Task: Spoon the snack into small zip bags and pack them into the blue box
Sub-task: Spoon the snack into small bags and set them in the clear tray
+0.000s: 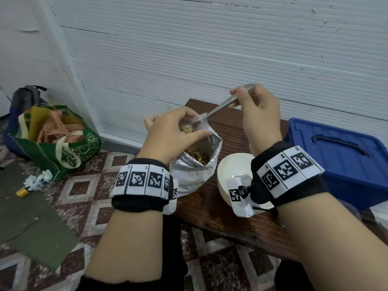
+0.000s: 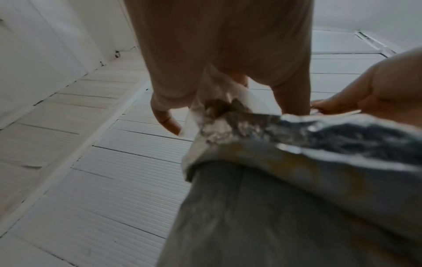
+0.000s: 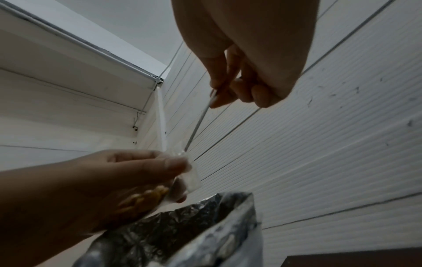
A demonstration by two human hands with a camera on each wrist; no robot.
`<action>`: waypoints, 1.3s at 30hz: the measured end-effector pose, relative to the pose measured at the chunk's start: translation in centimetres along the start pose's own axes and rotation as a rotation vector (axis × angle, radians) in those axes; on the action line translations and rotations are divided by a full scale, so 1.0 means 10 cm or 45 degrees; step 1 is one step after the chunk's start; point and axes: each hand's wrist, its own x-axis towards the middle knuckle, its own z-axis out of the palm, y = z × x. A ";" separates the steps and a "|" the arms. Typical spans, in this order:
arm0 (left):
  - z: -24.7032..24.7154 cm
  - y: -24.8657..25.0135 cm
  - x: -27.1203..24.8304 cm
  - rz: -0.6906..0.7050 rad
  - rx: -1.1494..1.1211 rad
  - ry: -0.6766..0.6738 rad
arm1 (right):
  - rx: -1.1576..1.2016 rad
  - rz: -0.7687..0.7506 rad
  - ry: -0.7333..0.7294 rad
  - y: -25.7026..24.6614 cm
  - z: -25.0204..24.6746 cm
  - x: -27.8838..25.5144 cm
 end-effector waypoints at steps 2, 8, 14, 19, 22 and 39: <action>-0.02 -0.05 0.00 -0.051 -0.078 0.046 | 0.062 -0.147 0.008 -0.04 -0.06 -0.01; -0.09 -0.17 -0.01 -0.152 -0.293 0.185 | 0.187 -0.304 0.284 -0.06 -0.23 0.03; -0.12 -0.09 -0.04 -0.095 -0.327 0.106 | -0.207 -0.226 0.085 0.09 -0.18 -0.16; -0.07 -0.10 -0.04 -0.078 -0.306 0.017 | -0.682 -0.600 -0.351 0.35 0.04 -0.39; -0.06 -0.10 -0.04 -0.081 -0.284 0.011 | -0.724 -0.630 -0.365 0.39 0.11 -0.46; -0.13 -0.09 -0.05 -0.078 -0.360 0.086 | -0.297 0.210 0.087 0.37 0.01 -0.30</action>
